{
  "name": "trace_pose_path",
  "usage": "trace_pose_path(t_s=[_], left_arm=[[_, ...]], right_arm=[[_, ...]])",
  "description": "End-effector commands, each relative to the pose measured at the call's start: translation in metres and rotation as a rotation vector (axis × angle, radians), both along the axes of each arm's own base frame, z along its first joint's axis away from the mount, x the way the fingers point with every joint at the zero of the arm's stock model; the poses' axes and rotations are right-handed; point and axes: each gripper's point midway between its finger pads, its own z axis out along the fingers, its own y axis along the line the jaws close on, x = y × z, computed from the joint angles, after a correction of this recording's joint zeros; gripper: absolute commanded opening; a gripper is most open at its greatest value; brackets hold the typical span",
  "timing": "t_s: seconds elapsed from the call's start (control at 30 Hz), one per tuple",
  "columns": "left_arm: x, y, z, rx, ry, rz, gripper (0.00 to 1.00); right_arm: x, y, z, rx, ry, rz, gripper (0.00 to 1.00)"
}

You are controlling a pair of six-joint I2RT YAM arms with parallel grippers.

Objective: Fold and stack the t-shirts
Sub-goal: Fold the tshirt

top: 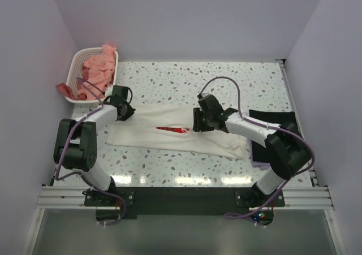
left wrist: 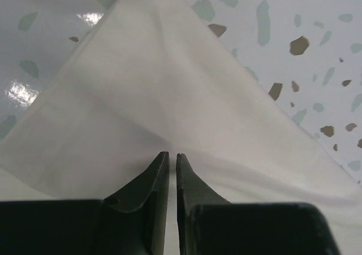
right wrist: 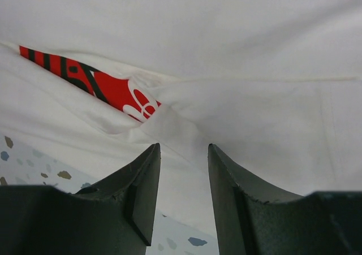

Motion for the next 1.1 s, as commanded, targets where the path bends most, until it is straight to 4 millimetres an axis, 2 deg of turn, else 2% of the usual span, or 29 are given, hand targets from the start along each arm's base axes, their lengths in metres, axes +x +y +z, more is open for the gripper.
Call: trace_pose_path(t_s=[0.0,0.17,0.3,0.4,0.6,0.73,0.9,1.07], left_arm=[[-0.002,0.001,-0.013,-0.015,-0.004,0.032,0.15],[-0.007,0.002,-0.025,-0.015,0.024,0.031,0.14],[-0.007,0.0,-0.023,-0.021,0.008,0.017,0.15],[-0.004,-0.003,-0.015,-0.034,-0.012,0.002,0.16],[0.005,-0.007,0.005,-0.042,-0.048,-0.03,0.17],[0.011,-0.012,0.016,-0.055,-0.068,-0.056,0.19],[0.014,-0.017,0.026,-0.076,-0.093,-0.077,0.19],[0.014,-0.019,0.03,-0.079,-0.103,-0.087,0.2]], right_arm=[[-0.005,-0.006,-0.008,0.001,0.004,-0.032,0.43],[0.002,-0.038,0.004,-0.063,-0.048,-0.106,0.45],[0.026,-0.083,0.008,-0.014,-0.024,-0.218,0.44],[0.044,-0.103,0.012,-0.023,-0.044,-0.281,0.44],[0.068,-0.102,-0.003,-0.023,-0.029,-0.307,0.44],[0.072,-0.097,-0.012,-0.008,-0.02,-0.3,0.43],[0.07,-0.1,-0.024,-0.031,-0.001,-0.308,0.42],[0.069,-0.092,-0.025,0.01,-0.001,-0.29,0.37]])
